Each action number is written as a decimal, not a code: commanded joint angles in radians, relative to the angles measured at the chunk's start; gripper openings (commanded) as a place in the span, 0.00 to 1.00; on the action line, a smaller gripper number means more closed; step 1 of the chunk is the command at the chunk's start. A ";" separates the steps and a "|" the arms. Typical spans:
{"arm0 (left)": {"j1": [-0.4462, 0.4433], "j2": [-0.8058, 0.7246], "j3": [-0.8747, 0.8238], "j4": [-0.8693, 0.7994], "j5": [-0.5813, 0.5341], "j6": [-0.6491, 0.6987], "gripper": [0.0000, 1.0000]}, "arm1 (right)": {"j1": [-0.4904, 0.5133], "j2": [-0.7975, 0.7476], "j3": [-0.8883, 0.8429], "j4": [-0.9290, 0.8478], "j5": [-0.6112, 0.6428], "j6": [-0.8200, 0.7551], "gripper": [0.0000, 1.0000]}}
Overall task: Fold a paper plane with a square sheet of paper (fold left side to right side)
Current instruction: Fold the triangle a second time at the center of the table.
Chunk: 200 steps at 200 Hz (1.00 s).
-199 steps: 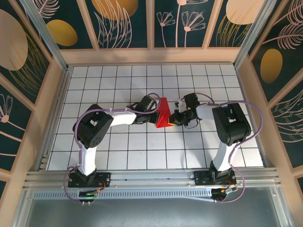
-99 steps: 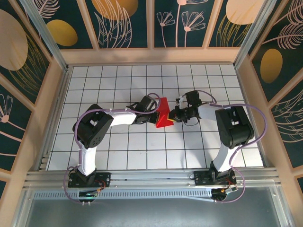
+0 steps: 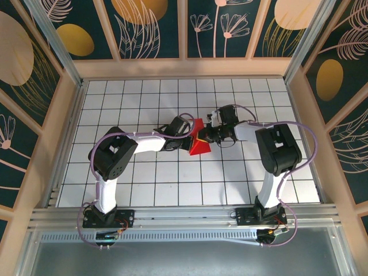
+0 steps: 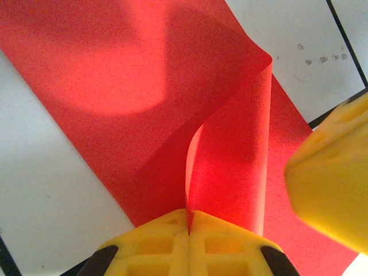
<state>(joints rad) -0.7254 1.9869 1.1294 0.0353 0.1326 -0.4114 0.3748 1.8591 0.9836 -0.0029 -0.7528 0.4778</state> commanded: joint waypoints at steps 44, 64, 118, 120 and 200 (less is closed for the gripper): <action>0.007 0.010 -0.022 -0.028 -0.011 0.018 0.00 | 0.014 0.041 0.020 -0.007 0.032 -0.008 0.00; 0.007 0.011 -0.022 -0.026 -0.009 0.018 0.00 | 0.014 0.047 0.022 -0.018 0.045 -0.015 0.00; 0.007 0.014 -0.023 -0.025 -0.008 0.019 0.00 | 0.014 0.060 0.022 -0.048 0.074 -0.028 0.00; 0.006 0.014 -0.023 -0.025 -0.008 0.019 0.00 | 0.014 0.060 0.023 -0.048 0.075 -0.029 0.00; 0.006 0.012 -0.026 -0.023 -0.007 0.017 0.00 | 0.013 0.074 0.019 -0.067 0.093 -0.041 0.00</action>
<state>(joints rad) -0.7254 1.9869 1.1255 0.0422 0.1329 -0.4114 0.3824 1.9079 0.9882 -0.0341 -0.6815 0.4656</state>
